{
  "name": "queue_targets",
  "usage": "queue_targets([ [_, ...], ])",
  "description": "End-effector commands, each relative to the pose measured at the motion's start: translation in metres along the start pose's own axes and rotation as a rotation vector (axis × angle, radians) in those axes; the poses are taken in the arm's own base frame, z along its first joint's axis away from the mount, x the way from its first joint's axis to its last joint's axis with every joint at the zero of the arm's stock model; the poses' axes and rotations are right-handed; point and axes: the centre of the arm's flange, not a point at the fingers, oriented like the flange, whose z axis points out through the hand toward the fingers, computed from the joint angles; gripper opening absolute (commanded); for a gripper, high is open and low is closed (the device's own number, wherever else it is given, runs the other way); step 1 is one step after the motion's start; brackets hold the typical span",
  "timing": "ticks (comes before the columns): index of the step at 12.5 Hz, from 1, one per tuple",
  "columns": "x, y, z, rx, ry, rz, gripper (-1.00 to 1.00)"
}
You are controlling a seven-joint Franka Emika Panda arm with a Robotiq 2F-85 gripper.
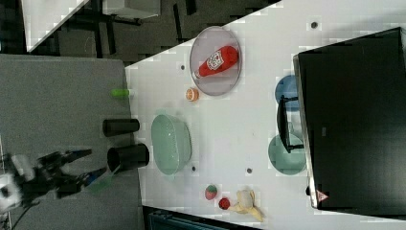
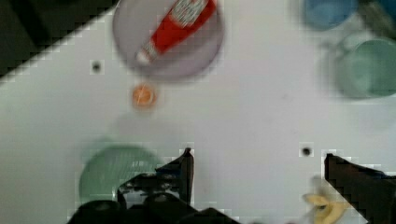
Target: Drag strainer left to right.
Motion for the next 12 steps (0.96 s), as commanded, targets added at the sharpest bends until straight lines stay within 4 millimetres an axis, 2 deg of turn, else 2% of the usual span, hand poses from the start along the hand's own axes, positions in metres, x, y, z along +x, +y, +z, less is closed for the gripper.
queue_targets([
  [1, -0.035, -0.045, 0.072, -0.056, -0.062, 0.128, 1.0],
  [3, -0.051, -0.079, 0.113, -0.046, -0.098, 0.242, 1.0],
  [6, -0.063, -0.11, 0.178, -0.052, -0.174, 0.442, 1.0],
  [12, -0.078, -0.135, 0.303, -0.12, -0.296, 0.802, 1.0],
])
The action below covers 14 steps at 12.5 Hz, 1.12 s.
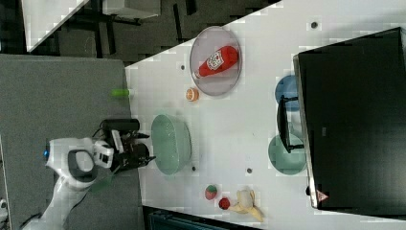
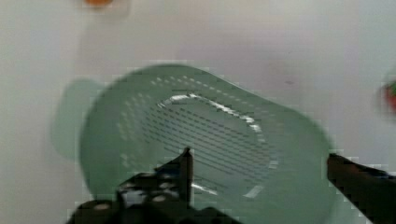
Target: Drag strainer left to right.
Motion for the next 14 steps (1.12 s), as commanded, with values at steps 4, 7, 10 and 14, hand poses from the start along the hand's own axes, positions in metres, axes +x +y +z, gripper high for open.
queue_targets([
  [4, 0.004, -0.014, 0.09, 0.009, -0.042, 0.271, 1.0],
  [7, 0.016, -0.016, 0.121, 0.0, -0.052, 0.301, 1.0],
  [10, 0.033, -0.013, 0.135, -0.021, -0.032, 0.327, 1.0],
  [14, 0.059, -0.006, 0.144, -0.035, -0.007, 0.365, 1.0],
])
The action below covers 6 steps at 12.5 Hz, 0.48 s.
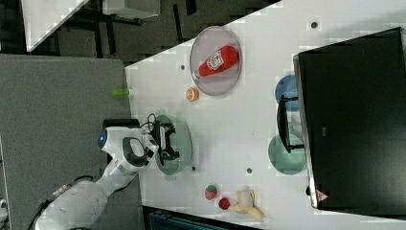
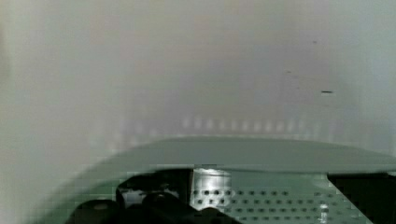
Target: Drag strainer left to right.
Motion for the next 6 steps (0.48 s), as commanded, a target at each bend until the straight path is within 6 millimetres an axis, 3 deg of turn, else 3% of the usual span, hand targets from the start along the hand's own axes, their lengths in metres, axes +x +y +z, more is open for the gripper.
queue_targets([
  [1, 0.027, -0.006, -0.012, 0.034, 0.019, 0.096, 1.0],
  [6, 0.088, 0.002, -0.017, 0.035, 0.069, 0.147, 1.0],
])
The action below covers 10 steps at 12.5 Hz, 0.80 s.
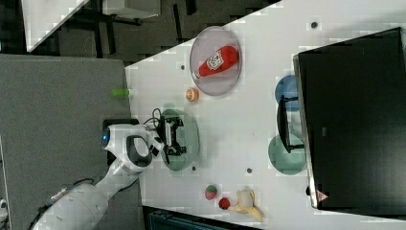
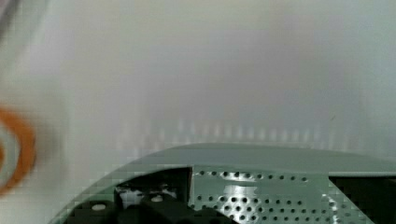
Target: Drag strainer left to right.
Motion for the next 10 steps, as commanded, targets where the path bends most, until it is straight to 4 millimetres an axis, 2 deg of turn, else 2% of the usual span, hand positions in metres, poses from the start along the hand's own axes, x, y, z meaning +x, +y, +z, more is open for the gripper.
queue_targets([
  [1, 0.048, 0.002, -0.003, -0.002, 0.037, 0.074, 1.0],
  [7, 0.128, 0.004, 0.0, -0.011, 0.073, 0.025, 1.0],
  [10, 0.16, 0.008, 0.003, -0.004, 0.083, 0.045, 1.0],
])
